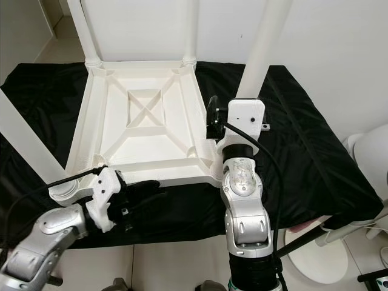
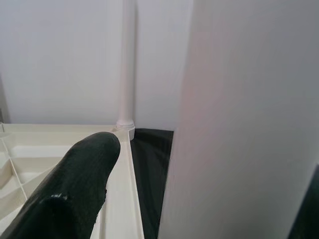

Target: Building children table

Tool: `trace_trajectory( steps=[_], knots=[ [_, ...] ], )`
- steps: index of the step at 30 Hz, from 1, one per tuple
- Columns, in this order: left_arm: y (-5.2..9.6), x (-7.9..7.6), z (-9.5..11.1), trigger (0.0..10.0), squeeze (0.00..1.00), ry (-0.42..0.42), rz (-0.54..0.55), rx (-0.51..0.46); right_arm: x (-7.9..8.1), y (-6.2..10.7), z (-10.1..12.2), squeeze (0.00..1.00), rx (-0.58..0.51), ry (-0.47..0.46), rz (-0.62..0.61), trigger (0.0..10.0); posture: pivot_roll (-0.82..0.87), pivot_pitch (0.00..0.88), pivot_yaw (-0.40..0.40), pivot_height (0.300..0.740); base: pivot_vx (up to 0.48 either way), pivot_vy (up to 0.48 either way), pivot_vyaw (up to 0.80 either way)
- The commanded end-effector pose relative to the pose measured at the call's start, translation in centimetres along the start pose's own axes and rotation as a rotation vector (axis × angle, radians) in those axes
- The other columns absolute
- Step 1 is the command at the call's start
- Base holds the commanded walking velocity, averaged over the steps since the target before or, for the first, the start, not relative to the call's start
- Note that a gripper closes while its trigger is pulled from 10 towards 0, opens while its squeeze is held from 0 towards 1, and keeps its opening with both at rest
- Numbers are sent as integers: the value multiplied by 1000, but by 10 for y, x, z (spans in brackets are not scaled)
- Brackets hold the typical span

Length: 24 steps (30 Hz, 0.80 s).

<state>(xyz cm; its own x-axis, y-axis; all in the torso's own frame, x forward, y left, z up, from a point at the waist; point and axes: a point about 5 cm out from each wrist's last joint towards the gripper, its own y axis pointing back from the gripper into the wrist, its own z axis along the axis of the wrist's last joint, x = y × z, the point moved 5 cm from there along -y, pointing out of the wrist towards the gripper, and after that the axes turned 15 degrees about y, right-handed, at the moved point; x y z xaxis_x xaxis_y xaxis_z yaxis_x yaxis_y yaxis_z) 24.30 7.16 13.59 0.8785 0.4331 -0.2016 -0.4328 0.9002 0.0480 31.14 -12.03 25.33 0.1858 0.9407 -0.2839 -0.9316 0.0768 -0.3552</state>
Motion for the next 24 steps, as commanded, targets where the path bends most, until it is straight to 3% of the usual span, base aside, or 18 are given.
trace_trajectory(
  steps=[1,5,6,7,8,9,24],
  knots=[
    [-3,-17,2,10000,0,0,-151,21,2,-1,12,0,-24,-33,4,10000,14,21,-45,740,0,0,0],
    [-4,-16,3,10000,0,-2,-148,21,3,0,14,0,-32,-36,14,10000,13,22,-44,740,0,0,0],
    [-5,-15,4,10000,0,-4,-145,18,4,0,16,0,-36,-36,25,0,9,22,-44,740,0,0,0],
    [-6,-14,5,10000,0,0,-143,14,5,1,16,0,-37,-27,35,0,3,22,-43,740,0,0,0],
    [-8,-14,6,10000,0,2,-142,10,5,2,17,0,-36,-17,44,902,3,22,-43,740,0,0,0],
    [-9,-14,6,10000,0,6,-142,7,4,3,17,0,-32,-10,45,10000,1,22,-44,740,0,0,0],
    [-13,-25,6,10000,0,28,-180,15,-3,6,18,0,2,-21,46,10000,-5,18,-47,740,0,0,0]
  ],
)
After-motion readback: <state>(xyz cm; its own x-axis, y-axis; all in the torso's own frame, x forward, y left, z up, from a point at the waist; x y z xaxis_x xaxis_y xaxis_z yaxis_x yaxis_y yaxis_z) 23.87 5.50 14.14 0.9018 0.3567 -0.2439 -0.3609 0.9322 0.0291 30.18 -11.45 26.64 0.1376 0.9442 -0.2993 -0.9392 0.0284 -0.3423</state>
